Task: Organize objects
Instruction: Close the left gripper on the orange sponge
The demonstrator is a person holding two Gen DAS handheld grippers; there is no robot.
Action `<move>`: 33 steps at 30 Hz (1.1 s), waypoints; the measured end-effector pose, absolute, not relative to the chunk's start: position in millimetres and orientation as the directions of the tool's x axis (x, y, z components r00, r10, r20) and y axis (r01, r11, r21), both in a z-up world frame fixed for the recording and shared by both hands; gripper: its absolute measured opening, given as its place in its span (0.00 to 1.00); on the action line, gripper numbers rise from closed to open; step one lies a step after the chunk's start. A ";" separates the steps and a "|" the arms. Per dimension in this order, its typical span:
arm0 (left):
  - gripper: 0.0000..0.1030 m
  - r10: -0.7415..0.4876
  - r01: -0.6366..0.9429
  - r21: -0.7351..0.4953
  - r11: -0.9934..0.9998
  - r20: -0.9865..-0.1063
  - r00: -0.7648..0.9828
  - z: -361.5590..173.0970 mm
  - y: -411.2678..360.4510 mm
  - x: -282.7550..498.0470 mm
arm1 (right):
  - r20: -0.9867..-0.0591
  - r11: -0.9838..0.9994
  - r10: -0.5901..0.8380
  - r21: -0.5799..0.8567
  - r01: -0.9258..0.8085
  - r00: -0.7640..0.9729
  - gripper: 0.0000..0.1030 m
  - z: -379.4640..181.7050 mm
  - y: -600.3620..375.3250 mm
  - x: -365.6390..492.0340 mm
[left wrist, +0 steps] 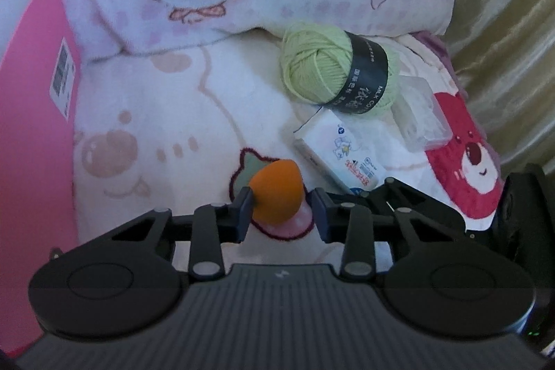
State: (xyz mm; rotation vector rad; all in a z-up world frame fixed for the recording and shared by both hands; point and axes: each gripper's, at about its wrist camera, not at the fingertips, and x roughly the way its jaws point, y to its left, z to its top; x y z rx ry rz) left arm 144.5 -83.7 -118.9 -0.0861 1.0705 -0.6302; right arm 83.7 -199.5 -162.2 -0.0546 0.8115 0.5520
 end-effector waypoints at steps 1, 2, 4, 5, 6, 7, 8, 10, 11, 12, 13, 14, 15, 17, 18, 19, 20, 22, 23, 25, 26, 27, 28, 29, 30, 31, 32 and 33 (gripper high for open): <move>0.34 -0.526 0.428 -0.375 0.822 -0.788 0.319 -119.9 -81.3 144.4 | -0.690 0.870 0.439 0.167 -0.464 0.575 0.85 -161.3 -201.8 81.7; 0.34 -0.515 0.421 -0.366 0.830 -0.793 0.325 -120.6 -79.5 143.3 | -0.682 0.882 0.428 0.173 -0.438 0.593 0.83 -160.5 -203.8 79.5; 0.34 -0.477 0.424 -0.315 0.849 -0.803 0.359 -121.3 -78.2 139.0 | -0.673 0.887 0.421 0.163 -0.433 0.609 0.77 -159.6 -204.2 76.2; 0.34 -0.482 0.429 -0.316 0.846 -0.798 0.361 -121.9 -76.9 137.9 | -0.667 0.888 0.417 0.154 -0.433 0.618 0.77 -159.6 -203.4 75.5; 0.35 -0.493 0.427 -0.332 0.841 -0.794 0.356 -122.3 -75.7 137.9 | -0.663 0.890 0.415 0.154 -0.429 0.622 0.77 -159.3 -202.8 77.4; 0.35 -0.510 0.419 -0.356 0.835 -0.787 0.348 -122.3 -74.5 138.2 | -0.659 0.891 0.416 0.160 -0.424 0.627 0.77 -159.6 -204.1 80.0; 0.34 -0.526 0.415 -0.377 0.828 -0.779 0.342 -121.6 -73.8 138.3 | -0.656 0.892 0.415 0.158 -0.423 0.630 0.77 -160.4 -204.3 80.6; 0.34 -0.537 0.422 -0.383 0.822 -0.767 0.351 -118.4 -75.0 136.8 | -0.656 0.896 0.401 0.134 -0.424 0.640 0.65 -159.5 -205.9 76.4; 0.34 -0.527 0.424 -0.366 0.828 -0.766 0.369 -115.5 -76.6 135.0 | -0.645 0.898 0.396 0.122 -0.423 0.654 0.59 -157.9 -204.2 74.1; 0.34 -0.517 0.428 -0.349 0.834 -0.767 0.380 -112.4 -78.7 133.3 | -0.638 0.894 0.405 0.126 -0.430 0.655 0.54 -159.9 -200.5 81.6; 0.34 -0.511 0.436 -0.338 0.834 -0.769 0.383 -109.3 -81.1 131.7 | -0.632 0.888 0.419 0.134 -0.440 0.652 0.51 -158.1 -199.8 77.8; 0.34 -0.509 0.437 -0.333 0.835 -0.769 0.386 -107.3 -82.5 131.3 | -0.624 0.885 0.425 0.134 -0.446 0.656 0.48 -157.1 -197.5 76.0; 0.34 -0.506 0.441 -0.327 0.836 -0.770 0.388 -105.9 -84.4 130.8 | -0.619 0.883 0.428 0.131 -0.452 0.658 0.45 -156.5 -195.1 75.2; 0.34 -0.486 0.450 -0.298 0.842 -0.783 0.389 -105.7 -88.7 132.6 | -0.623 0.884 0.418 0.113 -0.453 0.661 0.43 -157.9 -191.6 74.4; 0.34 -0.468 0.449 -0.277 0.850 -0.789 0.399 -106.5 -90.1 134.0 | -0.624 0.889 0.408 0.105 -0.447 0.666 0.44 -159.2 -191.1 74.4; 0.34 -0.439 0.446 -0.240 0.862 -0.794 0.420 -106.5 -91.4 134.8 | -0.630 0.891 0.402 0.103 -0.441 0.665 0.43 -161.5 -191.3 75.6; 0.34 -0.406 0.452 -0.192 0.871 -0.798 0.445 -106.2 -93.8 134.6 | -0.634 0.898 0.390 0.102 -0.428 0.668 0.44 -163.1 -192.0 77.1; 0.35 -0.404 0.468 -0.174 0.867 -0.795 0.452 -105.4 -94.7 135.4 | -0.632 0.900 0.391 0.112 -0.420 0.670 0.45 -163.2 -194.3 78.7; 0.35 -0.415 0.459 -0.197 0.866 -0.796 0.441 -105.7 -93.0 137.5 | -0.628 0.901 0.392 0.113 -0.420 0.673 0.46 -162.4 -194.9 78.7; 0.37 -0.434 0.441 -0.238 0.865 -0.796 0.422 -106.2 -89.7 141.2 | -0.618 0.903 0.390 0.112 -0.415 0.683 0.58 -160.9 -195.5 78.5; 0.39 -0.440 0.433 -0.250 0.866 -0.793 0.422 -106.0 -88.1 142.8 | -0.616 0.903 0.391 0.114 -0.413 0.684 0.61 -161.0 -195.5 78.6; 0.40 -0.439 0.422 -0.255 0.870 -0.791 0.426 -105.8 -87.0 144.3 | -0.613 0.904 0.389 0.114 -0.411 0.687 0.63 -161.7 -195.3 78.8; 0.40 -0.437 0.413 -0.259 0.873 -0.791 0.429 -106.2 -86.3 146.0 | -0.614 0.906 0.386 0.111 -0.409 0.689 0.64 -162.7 -194.9 79.2; 0.44 -0.434 0.402 -0.263 0.877 -0.792 0.429 -106.9 -85.8 147.8 | -0.618 0.907 0.382 0.109 -0.407 0.687 0.64 -163.9 -194.3 79.9; 0.51 -0.431 0.392 -0.266 0.881 -0.794 0.430 -107.9 -86.2 149.1 | -0.619 0.908 0.380 0.109 -0.404 0.687 0.64 -164.8 -194.0 80.4; 0.55 -0.427 0.381 -0.270 0.884 -0.796 0.428 -108.7 -85.5 149.7 | -0.619 0.910 0.378 0.111 -0.400 0.689 0.64 -165.6 -194.1 79.9; 0.58 -0.430 0.371 -0.281 0.885 -0.800 0.419 -110.1 -83.7 149.8 | -0.617 0.912 0.376 0.114 -0.394 0.692 0.64 -166.1 -194.5 78.8; 0.59 -0.441 0.368 -0.298 0.881 -0.800 0.408 -111.0 -81.1 149.2 | -0.613 0.914 0.375 0.119 -0.388 0.695 0.66 -166.6 -194.7 77.4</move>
